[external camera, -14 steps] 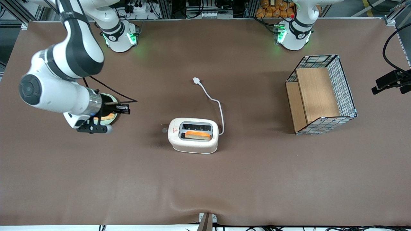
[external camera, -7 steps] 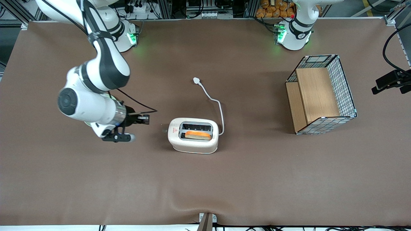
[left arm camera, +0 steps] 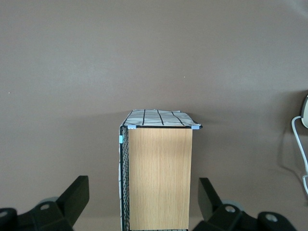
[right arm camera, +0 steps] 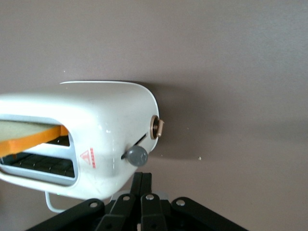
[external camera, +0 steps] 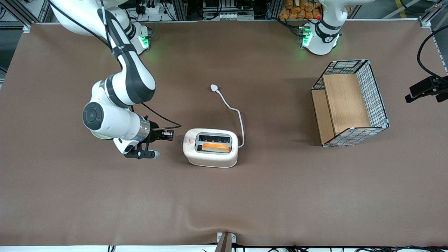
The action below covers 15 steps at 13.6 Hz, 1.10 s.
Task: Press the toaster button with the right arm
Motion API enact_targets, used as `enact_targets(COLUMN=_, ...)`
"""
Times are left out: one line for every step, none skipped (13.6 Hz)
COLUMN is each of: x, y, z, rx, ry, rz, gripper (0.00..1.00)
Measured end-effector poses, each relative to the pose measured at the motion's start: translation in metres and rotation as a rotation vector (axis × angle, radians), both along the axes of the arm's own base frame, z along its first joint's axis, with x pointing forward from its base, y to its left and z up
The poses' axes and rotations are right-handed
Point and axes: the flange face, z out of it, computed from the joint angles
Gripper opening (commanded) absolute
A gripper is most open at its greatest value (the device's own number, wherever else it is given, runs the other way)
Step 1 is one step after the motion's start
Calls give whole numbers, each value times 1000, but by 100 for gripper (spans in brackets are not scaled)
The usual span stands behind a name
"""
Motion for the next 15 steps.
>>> enact_targets(x=0, y=4, z=-8, rx=4, ry=6, rz=-3, gripper=0)
enact_targets(x=-1, y=7, z=-16, rx=6, ry=16, rz=-3, gripper=0)
enact_targets(x=-2, y=10, z=-22, rx=11, ry=25, rz=-5, gripper=0)
enact_targets(x=-3, y=13, z=-27, rx=13, ry=32, rz=-5, gripper=0)
enact_targets(x=-4, y=16, z=-29, rx=16, ry=37, rz=-3, gripper=0)
enact_targets(x=-5, y=18, z=-31, rx=17, ry=39, rz=-1, gripper=0)
enact_targets(x=-6, y=20, z=-32, rx=17, ry=39, rz=-1, gripper=0)
enact_targets(x=-5, y=20, z=-33, rx=16, ry=38, rz=-1, gripper=0)
enact_targets(x=-5, y=20, z=-35, rx=17, ry=40, rz=-3, gripper=0)
enact_targets(x=-5, y=20, z=-38, rx=20, ry=42, rz=-8, gripper=0)
enact_targets(x=-4, y=20, z=-40, rx=26, ry=46, rz=-16, gripper=0)
enact_targets(x=-4, y=20, z=-43, rx=31, ry=49, rz=-22, gripper=0)
enact_targets(x=-3, y=20, z=-45, rx=32, ry=51, rz=-25, gripper=0)
enact_targets(x=-3, y=20, z=-48, rx=32, ry=52, rz=-28, gripper=0)
enact_targets(x=-3, y=20, z=-51, rx=33, ry=53, rz=-32, gripper=0)
